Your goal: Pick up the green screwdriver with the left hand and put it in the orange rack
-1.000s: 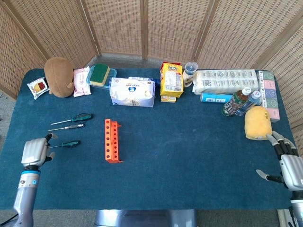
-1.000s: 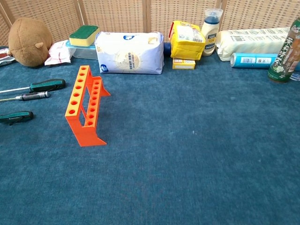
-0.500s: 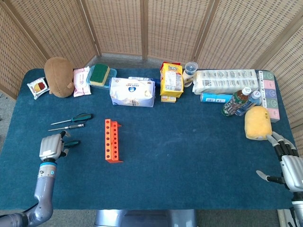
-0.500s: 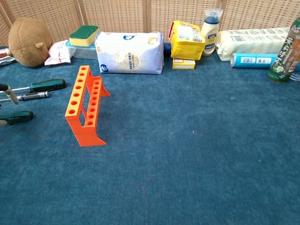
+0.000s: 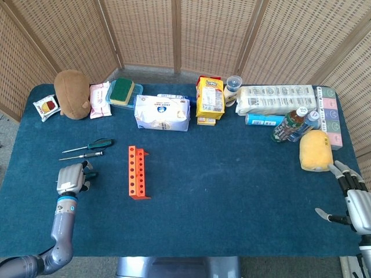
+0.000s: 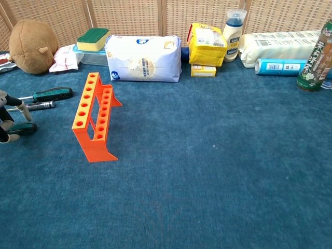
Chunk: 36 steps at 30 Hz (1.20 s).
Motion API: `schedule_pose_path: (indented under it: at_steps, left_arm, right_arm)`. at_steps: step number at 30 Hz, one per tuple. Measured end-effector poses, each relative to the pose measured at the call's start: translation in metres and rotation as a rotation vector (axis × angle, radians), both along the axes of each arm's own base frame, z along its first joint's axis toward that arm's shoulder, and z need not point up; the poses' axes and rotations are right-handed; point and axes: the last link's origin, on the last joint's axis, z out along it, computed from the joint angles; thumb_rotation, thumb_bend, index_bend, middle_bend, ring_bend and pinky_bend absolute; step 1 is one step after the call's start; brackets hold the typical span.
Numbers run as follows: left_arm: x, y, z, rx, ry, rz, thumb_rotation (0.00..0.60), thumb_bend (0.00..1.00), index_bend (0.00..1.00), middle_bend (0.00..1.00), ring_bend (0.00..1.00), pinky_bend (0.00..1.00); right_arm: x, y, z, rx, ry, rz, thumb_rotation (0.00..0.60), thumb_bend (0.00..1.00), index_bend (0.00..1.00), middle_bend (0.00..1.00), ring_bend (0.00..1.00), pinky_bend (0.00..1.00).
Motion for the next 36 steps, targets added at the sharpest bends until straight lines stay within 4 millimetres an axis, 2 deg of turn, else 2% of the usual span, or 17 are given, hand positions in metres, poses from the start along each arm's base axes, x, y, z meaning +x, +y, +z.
schedule_pose_path:
  at_steps: [9, 20, 36]
  left_arm:
    - [0.003, 0.002, -0.007, -0.015, 0.015, 0.013, 0.6, 0.34, 0.39, 0.89, 1.0, 1.0]
    - [0.005, 0.001, -0.011, -0.015, 0.028, 0.024, 0.6, 0.4, 0.46, 0.89, 1.0, 1.0]
    - [0.006, 0.0, -0.006, -0.007, 0.042, 0.016, 0.6, 0.42, 0.48, 0.89, 1.0, 1.0]
  right_arm:
    - [0.0, 0.0, 0.002, -0.005, -0.005, 0.002, 0.6, 0.15, 0.05, 0.03, 0.0, 0.0]
    - [0.0, 0.0, 0.001, -0.003, -0.006, 0.007, 0.6, 0.16, 0.05, 0.03, 0.0, 0.0]
    - [0.0, 0.0, 0.001, -0.001, -0.009, 0.006, 0.6, 0.16, 0.05, 0.03, 0.0, 0.0]
